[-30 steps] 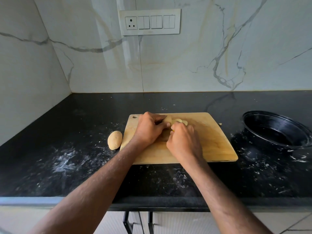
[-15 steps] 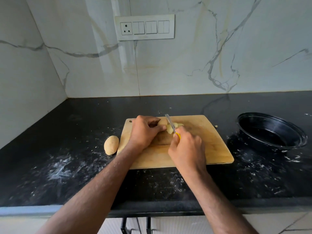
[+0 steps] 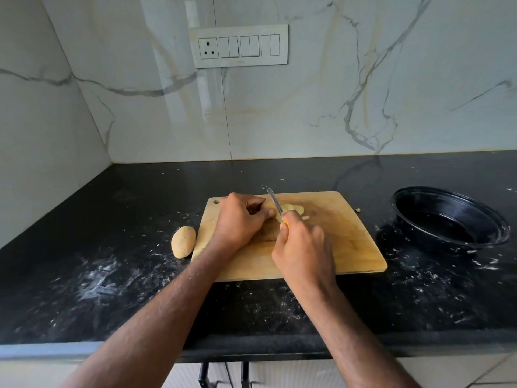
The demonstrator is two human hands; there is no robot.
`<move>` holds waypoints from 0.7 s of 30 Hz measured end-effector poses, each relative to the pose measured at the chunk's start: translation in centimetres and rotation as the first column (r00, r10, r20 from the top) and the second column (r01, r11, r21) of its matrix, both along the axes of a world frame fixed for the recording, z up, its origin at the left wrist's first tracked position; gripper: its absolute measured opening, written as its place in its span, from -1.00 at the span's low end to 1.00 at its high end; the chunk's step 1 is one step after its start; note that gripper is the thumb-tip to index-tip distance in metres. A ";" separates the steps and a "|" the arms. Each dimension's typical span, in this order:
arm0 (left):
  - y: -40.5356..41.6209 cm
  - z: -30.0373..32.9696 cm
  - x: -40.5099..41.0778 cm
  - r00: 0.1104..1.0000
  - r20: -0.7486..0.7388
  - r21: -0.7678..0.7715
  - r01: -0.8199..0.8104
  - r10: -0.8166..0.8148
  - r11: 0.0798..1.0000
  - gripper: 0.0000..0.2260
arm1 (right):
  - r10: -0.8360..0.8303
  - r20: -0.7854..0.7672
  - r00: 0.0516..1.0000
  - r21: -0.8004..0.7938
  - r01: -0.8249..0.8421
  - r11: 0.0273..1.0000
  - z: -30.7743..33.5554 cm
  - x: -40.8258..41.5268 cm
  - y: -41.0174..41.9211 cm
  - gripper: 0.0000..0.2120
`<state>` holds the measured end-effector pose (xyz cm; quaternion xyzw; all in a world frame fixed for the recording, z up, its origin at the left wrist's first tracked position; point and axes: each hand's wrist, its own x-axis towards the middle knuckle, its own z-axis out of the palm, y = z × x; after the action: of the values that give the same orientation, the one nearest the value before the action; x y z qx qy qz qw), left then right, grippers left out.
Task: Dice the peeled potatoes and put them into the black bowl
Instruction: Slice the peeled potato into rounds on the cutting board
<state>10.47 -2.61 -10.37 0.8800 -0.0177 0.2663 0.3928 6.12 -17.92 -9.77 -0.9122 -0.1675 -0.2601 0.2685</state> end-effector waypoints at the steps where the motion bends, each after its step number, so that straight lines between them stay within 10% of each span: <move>1: 0.1 -0.1 0.1 1.000 -0.004 0.001 0.000 0.000 1.000 -0.77 | 0.007 -0.006 1.000 -0.006 -0.007 1.000 0.0 0.0 0.0 -0.79; 21: 0.1 -0.1 0.1 1.000 0.026 0.015 -0.003 0.002 1.000 -0.81 | 0.019 -0.104 0.994 0.012 -0.018 1.000 0.8 1.2 1.5 -0.80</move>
<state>10.54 -2.49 -10.47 0.8794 -0.0236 0.2780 0.3857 7.32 -16.39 -8.95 -0.9214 -0.1604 -0.2109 0.2844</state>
